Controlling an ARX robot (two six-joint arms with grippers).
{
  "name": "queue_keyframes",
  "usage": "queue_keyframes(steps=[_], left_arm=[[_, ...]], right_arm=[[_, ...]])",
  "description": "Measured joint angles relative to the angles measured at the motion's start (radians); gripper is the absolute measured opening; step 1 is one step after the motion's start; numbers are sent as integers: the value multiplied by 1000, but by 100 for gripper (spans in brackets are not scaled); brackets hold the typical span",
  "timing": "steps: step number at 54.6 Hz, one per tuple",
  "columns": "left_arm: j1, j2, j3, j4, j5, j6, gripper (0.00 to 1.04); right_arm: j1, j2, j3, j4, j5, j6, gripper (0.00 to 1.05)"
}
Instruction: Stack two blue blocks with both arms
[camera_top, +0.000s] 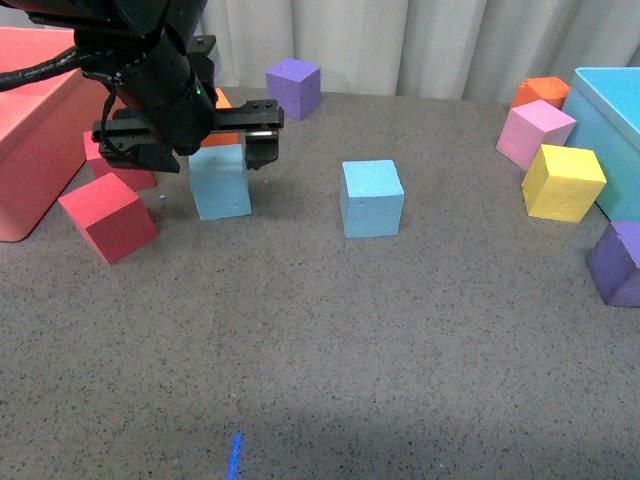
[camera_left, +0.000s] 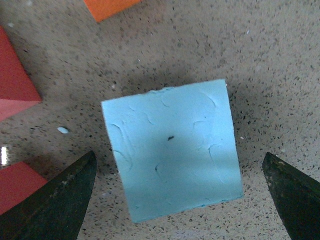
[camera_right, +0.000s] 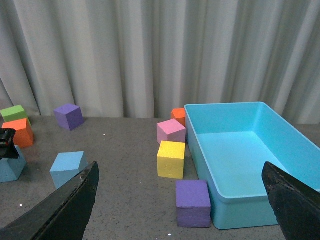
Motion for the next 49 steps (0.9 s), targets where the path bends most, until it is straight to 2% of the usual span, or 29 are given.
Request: queue_keyframes(steps=[17,34,42,49], left_arm=[[-2,89,89,-59,-10,-41,98],[-7,92,88,-49,-7,-100,56],[-20,43,16,-14,15,-111,48],[-56,-32,-43,-11,-2,-109,47]], right_arm=[[0,0,0,0,0,0,95],[0,0,0,0,0,0,95],[0,0,0,0,0,0,95],[0,0,0,0,0,0,95]])
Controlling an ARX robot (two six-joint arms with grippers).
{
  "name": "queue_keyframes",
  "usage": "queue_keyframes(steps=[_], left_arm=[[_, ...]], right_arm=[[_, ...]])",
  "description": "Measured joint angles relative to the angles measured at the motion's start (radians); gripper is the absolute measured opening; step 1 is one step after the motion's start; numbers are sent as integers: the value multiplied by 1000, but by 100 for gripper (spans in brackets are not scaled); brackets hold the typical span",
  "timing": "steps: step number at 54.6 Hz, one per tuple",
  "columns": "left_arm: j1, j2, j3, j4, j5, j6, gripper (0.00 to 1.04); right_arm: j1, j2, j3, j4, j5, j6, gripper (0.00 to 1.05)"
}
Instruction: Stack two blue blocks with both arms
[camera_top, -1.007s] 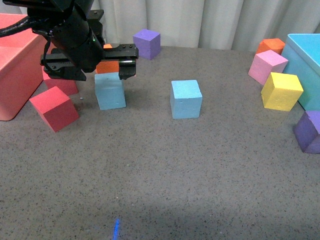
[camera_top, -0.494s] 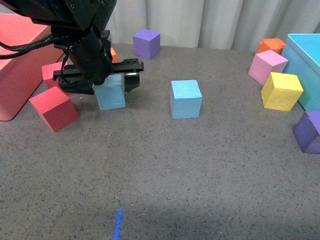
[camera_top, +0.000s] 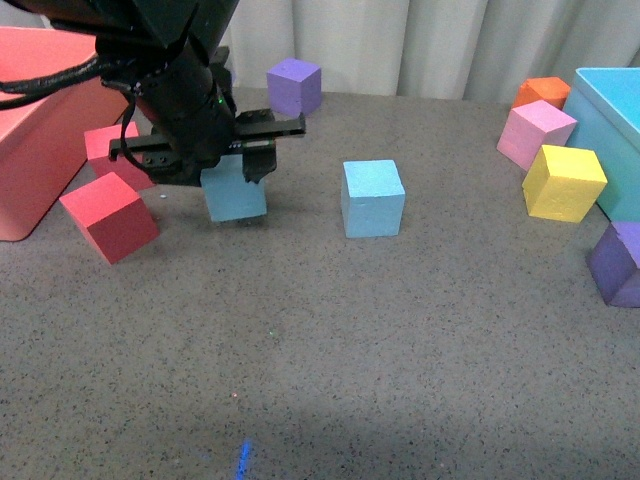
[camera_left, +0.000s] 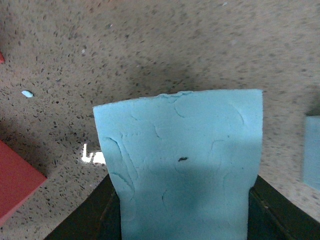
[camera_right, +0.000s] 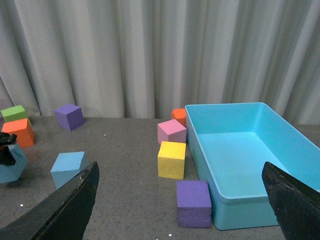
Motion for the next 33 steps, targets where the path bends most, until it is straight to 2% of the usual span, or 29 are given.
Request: queue_keyframes(steps=[11,33], left_arm=[[-63,-76,11,-26,-37,6,46],[-200,-30,188,-140,-88,-11,45]], right_arm=[[0,0,0,0,0,0,95],[0,0,0,0,0,0,95]])
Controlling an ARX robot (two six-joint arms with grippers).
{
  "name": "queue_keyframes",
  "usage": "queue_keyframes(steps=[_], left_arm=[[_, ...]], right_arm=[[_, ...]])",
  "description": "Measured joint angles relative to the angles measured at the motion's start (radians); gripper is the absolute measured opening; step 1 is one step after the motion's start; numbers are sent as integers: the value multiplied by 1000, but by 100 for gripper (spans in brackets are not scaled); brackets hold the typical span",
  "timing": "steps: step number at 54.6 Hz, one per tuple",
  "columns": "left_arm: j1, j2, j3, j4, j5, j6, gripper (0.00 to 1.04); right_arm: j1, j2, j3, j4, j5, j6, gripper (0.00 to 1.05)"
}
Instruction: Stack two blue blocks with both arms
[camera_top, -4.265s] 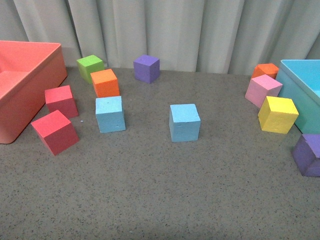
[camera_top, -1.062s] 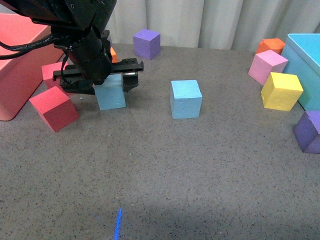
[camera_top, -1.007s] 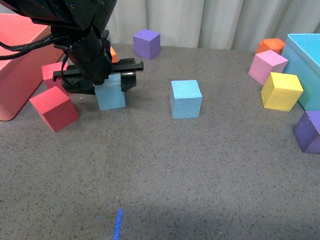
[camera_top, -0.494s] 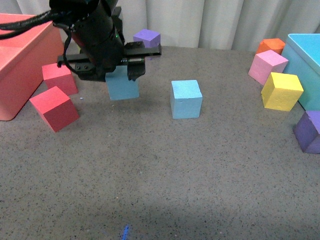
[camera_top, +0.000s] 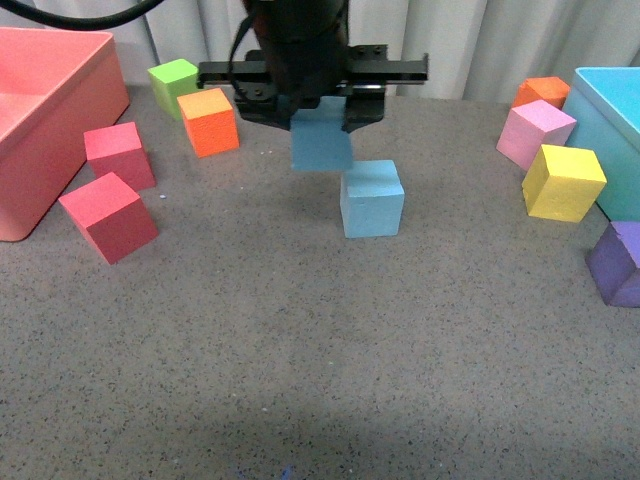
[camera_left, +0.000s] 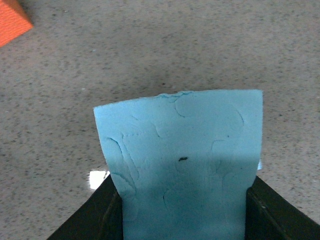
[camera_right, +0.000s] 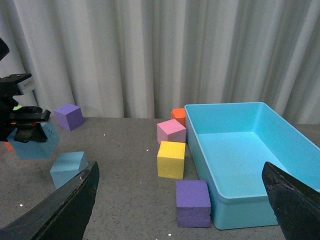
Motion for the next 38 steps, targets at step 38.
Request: queue_keyframes(steps=[38], left_arm=[[-91,149,191,-115,-74,-51,44]], right_arm=[[0,0,0,0,0,0,95]])
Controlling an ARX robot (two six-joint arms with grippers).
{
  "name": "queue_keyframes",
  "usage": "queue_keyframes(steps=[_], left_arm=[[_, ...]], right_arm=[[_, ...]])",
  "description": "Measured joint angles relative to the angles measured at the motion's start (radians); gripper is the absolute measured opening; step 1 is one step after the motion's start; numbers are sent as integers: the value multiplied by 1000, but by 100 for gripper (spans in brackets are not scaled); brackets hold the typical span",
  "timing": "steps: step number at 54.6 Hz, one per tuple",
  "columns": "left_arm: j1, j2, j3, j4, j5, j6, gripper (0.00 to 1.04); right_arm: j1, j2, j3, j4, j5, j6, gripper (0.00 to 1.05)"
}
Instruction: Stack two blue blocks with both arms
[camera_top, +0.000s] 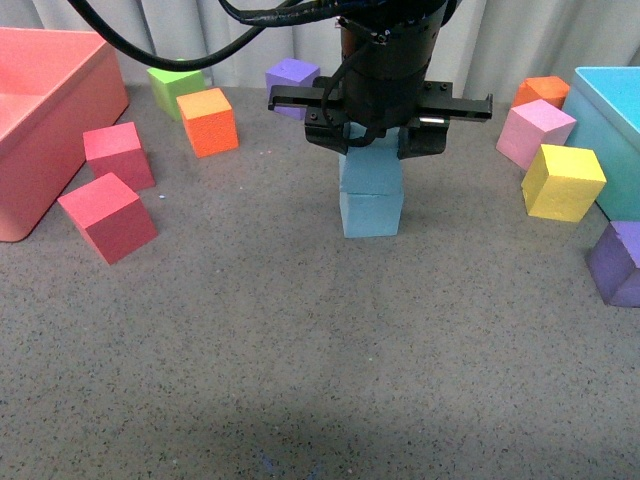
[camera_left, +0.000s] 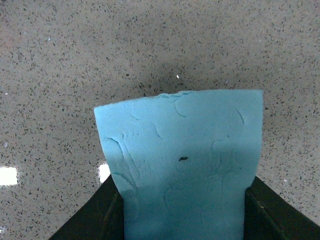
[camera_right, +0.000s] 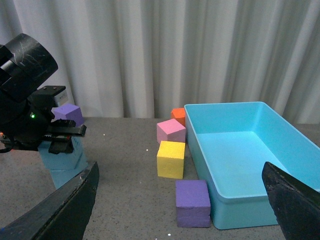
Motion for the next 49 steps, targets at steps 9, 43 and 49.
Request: queue_keyframes(steps=[9,43,49], left_arm=[[0,2,2,6,8,-14,49],[25,-279,-428,582,-193,154,81],[114,-454,-900,1309,-195,333,56]], right_arm=[[0,0,0,0,0,0,95],[0,0,0,0,0,0,95],[0,0,0,0,3,0,95]])
